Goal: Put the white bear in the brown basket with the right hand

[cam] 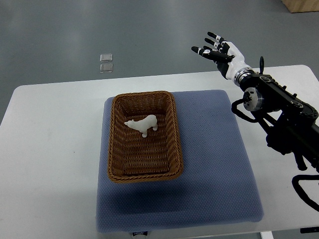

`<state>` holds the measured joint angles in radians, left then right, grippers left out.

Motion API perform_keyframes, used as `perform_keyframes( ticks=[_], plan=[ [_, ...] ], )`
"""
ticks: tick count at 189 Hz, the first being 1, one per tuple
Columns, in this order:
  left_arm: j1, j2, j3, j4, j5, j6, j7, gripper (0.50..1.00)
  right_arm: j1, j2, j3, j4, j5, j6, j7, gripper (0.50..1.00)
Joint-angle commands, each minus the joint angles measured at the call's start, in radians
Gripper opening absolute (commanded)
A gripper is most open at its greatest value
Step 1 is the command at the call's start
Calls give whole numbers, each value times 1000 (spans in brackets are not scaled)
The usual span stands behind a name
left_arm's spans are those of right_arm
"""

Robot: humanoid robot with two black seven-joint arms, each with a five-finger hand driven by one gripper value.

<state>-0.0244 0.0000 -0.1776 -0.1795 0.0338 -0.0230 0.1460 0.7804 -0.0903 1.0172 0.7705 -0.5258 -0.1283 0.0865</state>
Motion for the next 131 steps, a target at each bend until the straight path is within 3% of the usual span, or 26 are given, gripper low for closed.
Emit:
perform_keyframes(
  ticks=[1, 49, 99, 131],
  plan=[
    [0, 0, 0, 0, 0, 0, 0, 1000, -61, 53, 121, -14, 93, 15, 48, 930],
    [1, 0, 0, 3, 0, 0, 0, 1000, -107, 84, 141, -63, 386, 233, 68, 932],
    [3, 0, 0, 3, 0, 0, 1, 1000, -122, 84, 150, -77, 392, 305, 70, 932],
    [3, 0, 0, 2, 0, 0, 1, 1000, -121, 83, 156, -77, 395, 309, 73, 932]
  ],
)
